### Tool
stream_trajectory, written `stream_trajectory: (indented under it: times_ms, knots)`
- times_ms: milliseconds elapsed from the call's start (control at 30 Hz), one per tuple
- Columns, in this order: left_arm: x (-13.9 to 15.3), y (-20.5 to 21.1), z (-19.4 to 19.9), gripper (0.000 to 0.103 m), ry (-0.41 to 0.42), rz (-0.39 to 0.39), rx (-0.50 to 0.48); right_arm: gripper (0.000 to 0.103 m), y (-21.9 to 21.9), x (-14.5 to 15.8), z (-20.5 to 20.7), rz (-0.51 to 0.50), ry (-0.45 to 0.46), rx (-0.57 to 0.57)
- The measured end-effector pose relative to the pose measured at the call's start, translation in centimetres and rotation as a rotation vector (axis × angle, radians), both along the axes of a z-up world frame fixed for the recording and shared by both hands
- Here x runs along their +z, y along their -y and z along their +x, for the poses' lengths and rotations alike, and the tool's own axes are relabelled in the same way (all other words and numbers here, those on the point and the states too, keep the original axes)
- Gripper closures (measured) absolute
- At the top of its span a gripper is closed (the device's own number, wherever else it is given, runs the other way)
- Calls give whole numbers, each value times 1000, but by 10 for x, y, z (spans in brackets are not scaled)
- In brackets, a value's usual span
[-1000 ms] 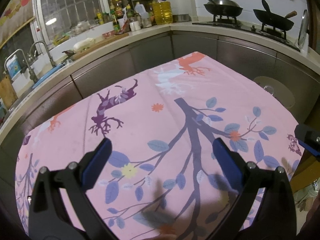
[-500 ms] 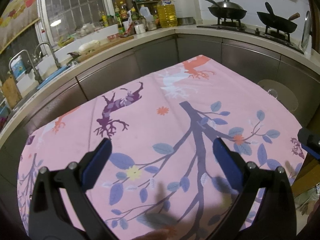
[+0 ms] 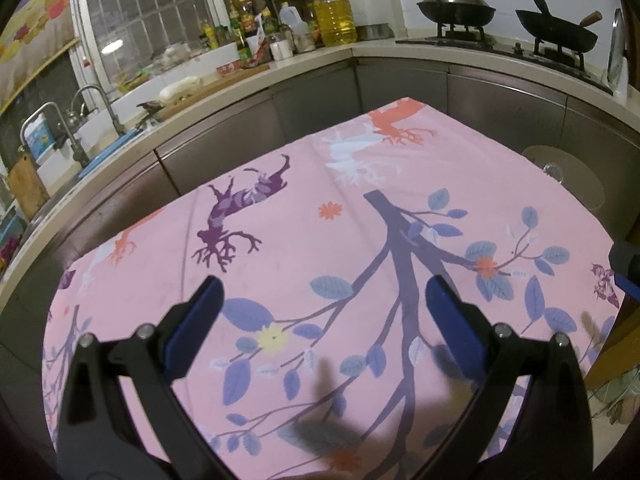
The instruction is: Collect trash
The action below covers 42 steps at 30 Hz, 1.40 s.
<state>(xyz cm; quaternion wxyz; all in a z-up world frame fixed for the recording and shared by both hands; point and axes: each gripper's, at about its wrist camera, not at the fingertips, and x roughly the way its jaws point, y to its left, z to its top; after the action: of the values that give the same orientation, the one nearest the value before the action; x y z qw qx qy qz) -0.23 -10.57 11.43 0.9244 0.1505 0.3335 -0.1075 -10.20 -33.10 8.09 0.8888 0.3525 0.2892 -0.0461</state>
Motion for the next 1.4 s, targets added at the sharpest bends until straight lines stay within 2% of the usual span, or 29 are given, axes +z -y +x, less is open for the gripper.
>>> stream_trajectory:
  times_ms: [800,1400]
  knots:
    - [-14,15,-5,6,-27,56,-48,31,1,-4,-3,10,-2,-6]
    - [-14,17,-4,6,-34,63,-52,31,2,-7,-5,18,-4,-9]
